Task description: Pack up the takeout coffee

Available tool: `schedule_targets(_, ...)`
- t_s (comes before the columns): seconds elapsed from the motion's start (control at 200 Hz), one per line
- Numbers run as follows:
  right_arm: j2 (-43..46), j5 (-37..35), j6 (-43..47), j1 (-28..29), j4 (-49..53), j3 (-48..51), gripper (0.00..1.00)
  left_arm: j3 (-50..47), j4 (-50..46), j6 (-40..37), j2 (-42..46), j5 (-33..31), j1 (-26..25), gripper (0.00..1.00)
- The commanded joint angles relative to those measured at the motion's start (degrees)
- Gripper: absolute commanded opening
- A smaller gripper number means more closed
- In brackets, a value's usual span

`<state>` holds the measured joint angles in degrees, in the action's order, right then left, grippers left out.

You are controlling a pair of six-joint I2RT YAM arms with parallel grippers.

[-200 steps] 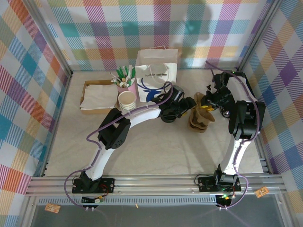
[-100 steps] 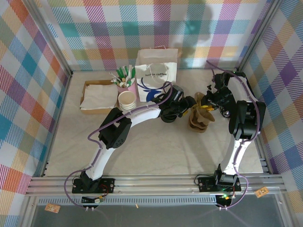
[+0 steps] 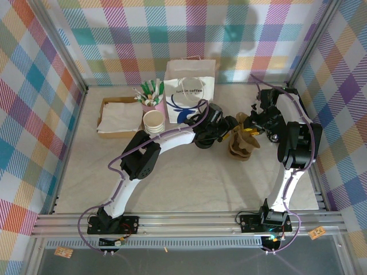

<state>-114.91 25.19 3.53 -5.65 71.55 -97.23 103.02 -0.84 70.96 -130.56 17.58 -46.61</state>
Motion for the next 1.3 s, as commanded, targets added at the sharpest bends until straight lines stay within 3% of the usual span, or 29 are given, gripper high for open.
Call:
schedule_targets(0.0,1.80,1.97,0.96,-0.20,1.55,0.42,0.30,0.34,1.53,1.11,-0.79,1.22,0.56,0.67)
schedule_targets(1.295,3.15,8.86,-1.82,-2.88,-1.14,1.58,0.30,-1.33,1.79,2.42,-1.45,1.25,0.59,0.63)
